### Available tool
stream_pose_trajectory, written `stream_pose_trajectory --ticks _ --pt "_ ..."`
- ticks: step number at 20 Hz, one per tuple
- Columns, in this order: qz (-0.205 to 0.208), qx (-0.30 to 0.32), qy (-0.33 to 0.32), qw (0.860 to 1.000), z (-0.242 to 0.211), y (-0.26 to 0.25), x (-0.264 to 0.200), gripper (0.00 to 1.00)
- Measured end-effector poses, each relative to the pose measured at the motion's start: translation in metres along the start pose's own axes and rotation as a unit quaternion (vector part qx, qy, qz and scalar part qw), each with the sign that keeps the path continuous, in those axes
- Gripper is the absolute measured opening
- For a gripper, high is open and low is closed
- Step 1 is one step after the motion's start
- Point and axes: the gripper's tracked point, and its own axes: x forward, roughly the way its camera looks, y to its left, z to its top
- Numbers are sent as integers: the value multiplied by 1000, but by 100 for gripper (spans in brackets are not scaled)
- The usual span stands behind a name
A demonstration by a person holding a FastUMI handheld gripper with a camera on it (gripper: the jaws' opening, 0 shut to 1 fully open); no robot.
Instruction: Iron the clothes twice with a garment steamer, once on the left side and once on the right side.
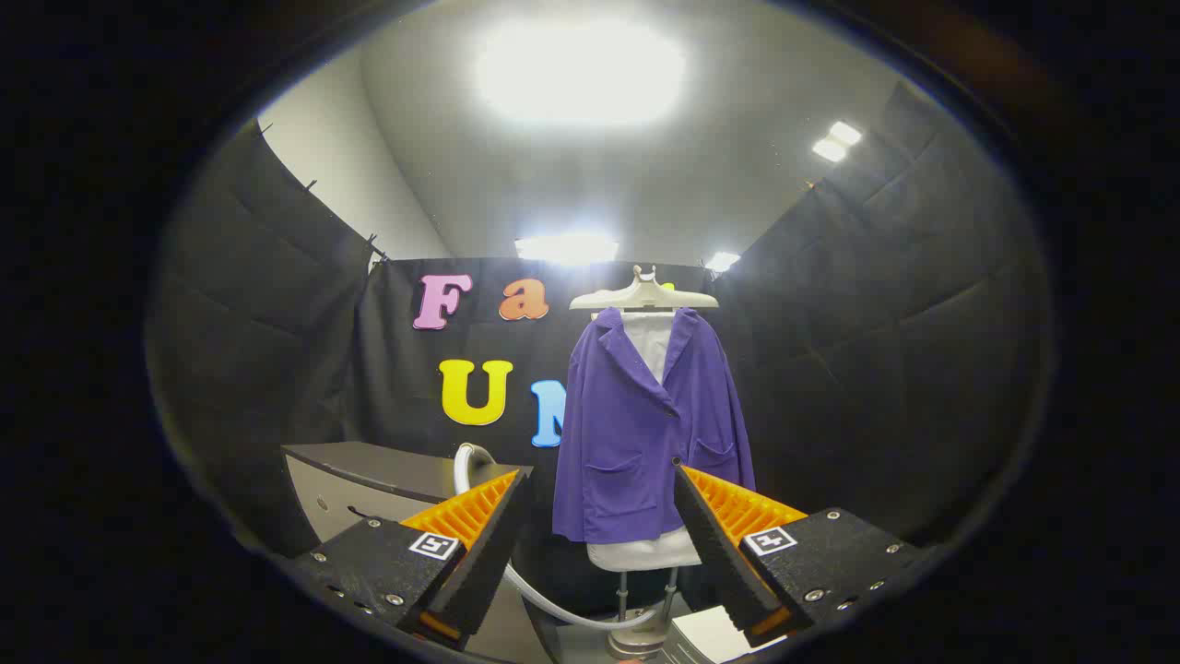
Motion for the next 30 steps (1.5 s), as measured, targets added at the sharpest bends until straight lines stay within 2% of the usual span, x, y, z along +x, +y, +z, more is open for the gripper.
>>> stream_pose_trajectory --ticks 4,12,30 --pt "-2 -4 6 1000 -3 3 4 96" --pt "24 -2 21 999 -16 35 12 96" --pt "13 12 31 999 -15 38 26 96"
